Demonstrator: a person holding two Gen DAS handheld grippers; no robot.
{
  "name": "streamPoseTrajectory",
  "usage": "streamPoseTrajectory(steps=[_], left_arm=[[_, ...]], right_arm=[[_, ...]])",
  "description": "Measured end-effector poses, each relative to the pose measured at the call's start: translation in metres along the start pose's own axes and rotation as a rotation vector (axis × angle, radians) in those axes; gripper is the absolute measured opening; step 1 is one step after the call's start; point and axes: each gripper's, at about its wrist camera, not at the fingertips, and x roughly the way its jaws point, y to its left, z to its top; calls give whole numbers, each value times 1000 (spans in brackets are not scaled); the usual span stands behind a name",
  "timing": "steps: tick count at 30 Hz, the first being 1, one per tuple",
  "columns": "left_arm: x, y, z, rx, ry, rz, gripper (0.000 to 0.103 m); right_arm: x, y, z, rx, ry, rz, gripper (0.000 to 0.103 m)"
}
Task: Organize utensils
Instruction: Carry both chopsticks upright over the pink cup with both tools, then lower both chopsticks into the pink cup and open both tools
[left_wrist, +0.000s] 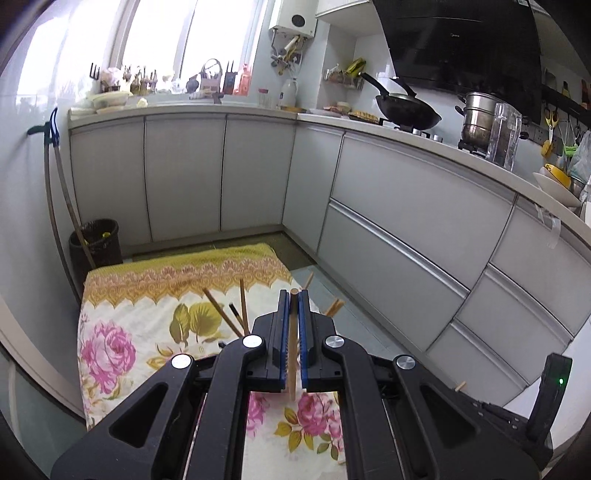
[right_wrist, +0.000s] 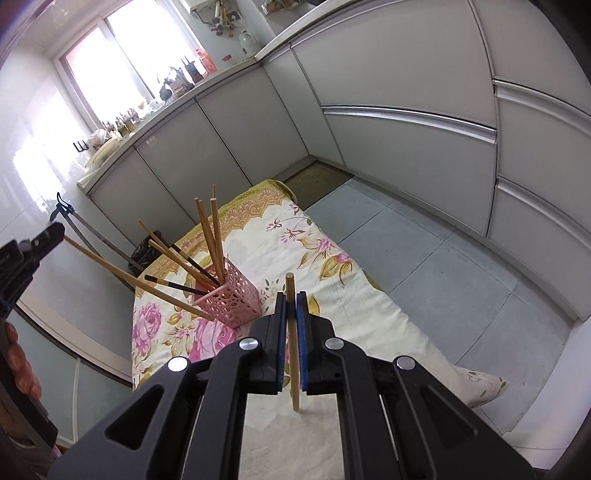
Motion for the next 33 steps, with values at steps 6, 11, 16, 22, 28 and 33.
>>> streamPoseTrajectory(steps=[6,11,16,22,28,33], left_arm=[[18,-17,35,63,-42,83,4],[43,-21,40,80,-39,124,4],[70,-15,31,82,-17,168,4],[94,4,16,32,50,165,4],[81,14,13,10,54,148,8],[50,10,13,0,33,122,8]], right_arm=[[-8,0,12,-7,-22,38,6],[-9,-2,18,-18,-31,44,6],[-4,-3,23,-29,-27,35,6],[-5,4,28,-42,-39,41,6],[-17,27,38,-81,-66,71,6],[-28,64,58,-144,-100,102,6]])
